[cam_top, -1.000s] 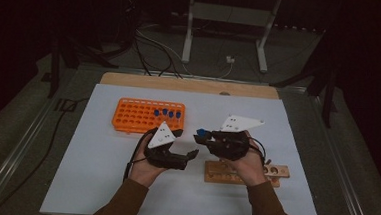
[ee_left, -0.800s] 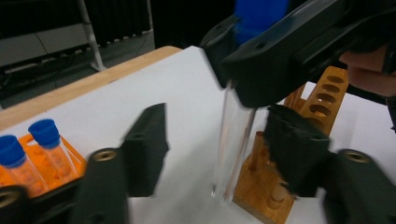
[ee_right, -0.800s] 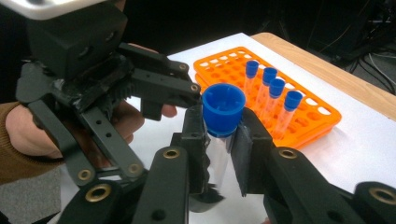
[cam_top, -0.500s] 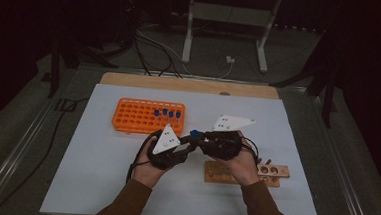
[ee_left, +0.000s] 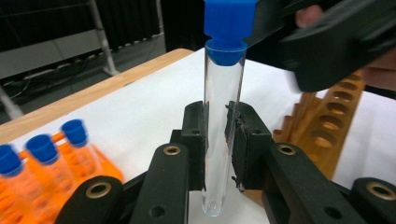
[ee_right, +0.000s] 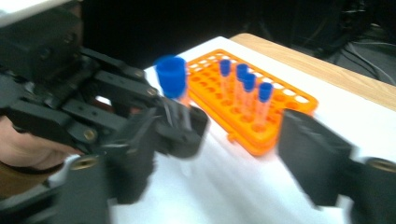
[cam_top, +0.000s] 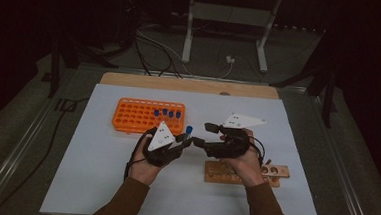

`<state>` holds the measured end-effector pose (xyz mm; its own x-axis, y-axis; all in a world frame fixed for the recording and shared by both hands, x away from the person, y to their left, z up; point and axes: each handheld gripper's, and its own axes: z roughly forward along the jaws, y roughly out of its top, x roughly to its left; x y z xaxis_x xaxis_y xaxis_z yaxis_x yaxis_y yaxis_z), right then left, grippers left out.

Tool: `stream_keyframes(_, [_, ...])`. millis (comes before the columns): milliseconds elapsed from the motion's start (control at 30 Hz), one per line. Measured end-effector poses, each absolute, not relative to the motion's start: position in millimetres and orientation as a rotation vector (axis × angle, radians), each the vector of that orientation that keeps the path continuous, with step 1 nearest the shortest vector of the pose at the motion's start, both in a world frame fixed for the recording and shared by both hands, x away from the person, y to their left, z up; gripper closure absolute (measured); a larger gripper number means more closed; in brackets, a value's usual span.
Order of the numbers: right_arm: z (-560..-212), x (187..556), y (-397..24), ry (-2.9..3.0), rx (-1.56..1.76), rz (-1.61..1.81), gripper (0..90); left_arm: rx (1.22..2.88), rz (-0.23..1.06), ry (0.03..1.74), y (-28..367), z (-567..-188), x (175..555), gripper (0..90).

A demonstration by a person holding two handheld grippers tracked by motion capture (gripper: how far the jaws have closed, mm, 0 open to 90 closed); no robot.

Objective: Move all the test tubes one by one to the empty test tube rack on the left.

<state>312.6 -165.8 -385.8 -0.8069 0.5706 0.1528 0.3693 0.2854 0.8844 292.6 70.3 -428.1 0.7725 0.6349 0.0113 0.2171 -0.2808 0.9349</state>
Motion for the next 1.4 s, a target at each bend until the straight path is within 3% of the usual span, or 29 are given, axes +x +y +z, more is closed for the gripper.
stream_keyframes(233, [-390.5,312.4,-177.9,2.308,0.933,1.504,7.1,1.825,0.484,0.695,82.4,-427.2,297.6,77.9])
stream_keyframes(400, [-394.5,311.1,-185.0,2.302,0.941,1.492,2.9,1.803,0.498,0.723,91.3,-426.1,301.2,78.0])
stream_keyframes(1400, [-403.4,299.8,-222.8,2.205,1.02,1.489,0.2,1.723,0.608,0.894,139.1,-427.7,325.1,77.9])
